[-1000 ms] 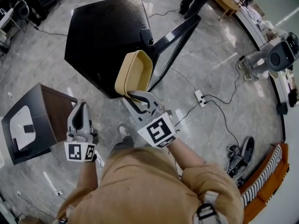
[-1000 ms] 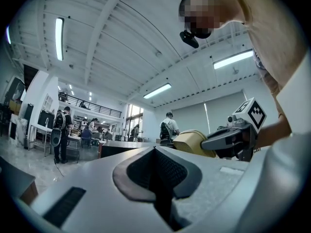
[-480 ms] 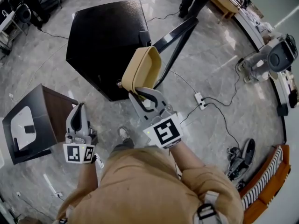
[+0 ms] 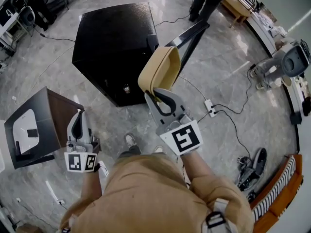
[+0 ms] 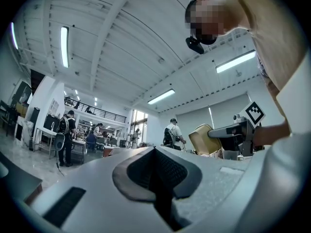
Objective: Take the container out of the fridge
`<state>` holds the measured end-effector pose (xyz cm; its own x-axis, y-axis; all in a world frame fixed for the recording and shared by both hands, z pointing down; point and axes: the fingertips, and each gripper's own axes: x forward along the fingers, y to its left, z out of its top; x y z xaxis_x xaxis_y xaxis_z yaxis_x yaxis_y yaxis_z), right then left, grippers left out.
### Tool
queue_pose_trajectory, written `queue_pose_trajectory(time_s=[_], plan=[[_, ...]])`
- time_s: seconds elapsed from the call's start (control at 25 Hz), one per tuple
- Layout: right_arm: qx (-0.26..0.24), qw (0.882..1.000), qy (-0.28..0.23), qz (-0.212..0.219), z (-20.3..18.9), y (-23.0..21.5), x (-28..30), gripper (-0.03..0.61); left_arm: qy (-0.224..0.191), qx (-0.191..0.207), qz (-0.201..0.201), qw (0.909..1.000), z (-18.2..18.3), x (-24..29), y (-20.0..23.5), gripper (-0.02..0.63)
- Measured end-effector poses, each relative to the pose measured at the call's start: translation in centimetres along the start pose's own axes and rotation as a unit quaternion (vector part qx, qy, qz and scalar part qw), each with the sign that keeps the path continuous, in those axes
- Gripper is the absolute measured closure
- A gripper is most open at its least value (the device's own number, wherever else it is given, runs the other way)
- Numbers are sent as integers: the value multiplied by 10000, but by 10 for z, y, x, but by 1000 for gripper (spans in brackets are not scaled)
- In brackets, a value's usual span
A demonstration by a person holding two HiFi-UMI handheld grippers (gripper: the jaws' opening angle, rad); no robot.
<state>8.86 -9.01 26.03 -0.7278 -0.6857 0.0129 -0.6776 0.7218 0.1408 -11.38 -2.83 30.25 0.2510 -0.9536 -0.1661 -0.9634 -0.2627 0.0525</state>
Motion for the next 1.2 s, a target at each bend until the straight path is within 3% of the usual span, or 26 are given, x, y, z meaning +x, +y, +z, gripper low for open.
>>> queue_pose_trajectory(time_s=[0.52, 1.2], plan=[[375, 9977, 20, -559, -5, -36, -31, 558, -74, -149, 294, 9994, 6, -10, 17, 612], [396, 9979, 165, -492, -5, -44, -33, 558, 85, -364, 292, 9989, -8, -10, 8, 612]])
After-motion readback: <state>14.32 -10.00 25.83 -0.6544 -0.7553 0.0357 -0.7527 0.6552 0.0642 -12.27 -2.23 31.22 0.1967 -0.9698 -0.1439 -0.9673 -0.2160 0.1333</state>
